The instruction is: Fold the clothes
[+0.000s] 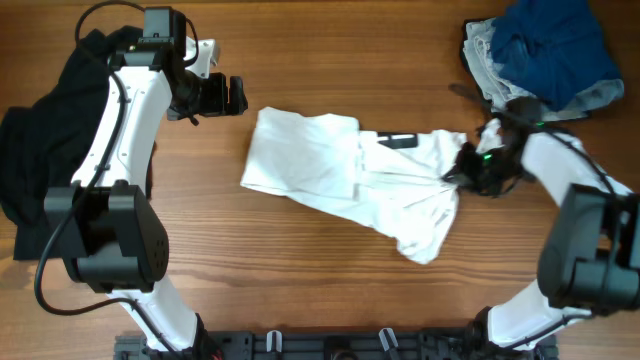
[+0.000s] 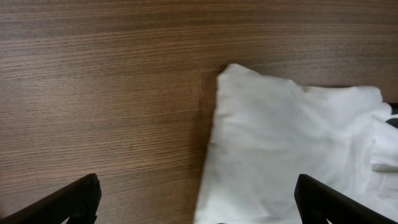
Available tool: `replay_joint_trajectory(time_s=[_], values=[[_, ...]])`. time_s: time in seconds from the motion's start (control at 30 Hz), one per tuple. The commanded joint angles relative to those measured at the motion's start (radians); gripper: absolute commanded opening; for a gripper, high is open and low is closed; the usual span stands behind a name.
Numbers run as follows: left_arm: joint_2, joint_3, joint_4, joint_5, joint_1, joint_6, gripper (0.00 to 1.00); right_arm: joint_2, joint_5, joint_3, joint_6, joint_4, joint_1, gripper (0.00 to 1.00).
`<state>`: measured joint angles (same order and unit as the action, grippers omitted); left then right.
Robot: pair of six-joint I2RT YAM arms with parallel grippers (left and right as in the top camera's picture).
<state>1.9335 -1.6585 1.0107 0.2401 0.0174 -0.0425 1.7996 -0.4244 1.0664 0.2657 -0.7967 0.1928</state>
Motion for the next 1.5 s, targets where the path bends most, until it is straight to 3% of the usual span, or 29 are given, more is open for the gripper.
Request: replay_joint_trajectory(time_s=[0.0, 0.23, 0.4, 0.93, 1.3, 1.47], values=[[-0.022, -0.010, -0.013, -0.006, -0.003, 0.006, 1.00, -0.087, 0.023, 0.157, -0.138, -0.116, 0.044, 0.04], [-0.022, -0.010, -0.015, -0.029, -0.003, 0.006, 1.00, -0.089, 0.023, 0.328, -0.198, -0.292, 0.024, 0.04], [-0.022, -0.010, -0.016, -0.098, -0.003, 0.006, 1.00, -0.089, 0.018, 0.386, -0.177, -0.324, -0.084, 0.04], [-0.016, -0.010, -0.063, -0.167, -0.116, 0.006, 1.00, -0.089, 0.046, 0.408, 0.124, -0.066, -0.569, 0.04], [0.042, -0.010, -0.064, -0.159, -0.129, 0.006, 1.00, 0.035, 0.056, 0.408, 0.206, 0.040, -0.729, 0.04], [0.077, -0.010, -0.069, -0.159, -0.129, 0.006, 1.00, 0.058, -0.001, 0.408, 0.202, 0.090, -0.776, 0.23]])
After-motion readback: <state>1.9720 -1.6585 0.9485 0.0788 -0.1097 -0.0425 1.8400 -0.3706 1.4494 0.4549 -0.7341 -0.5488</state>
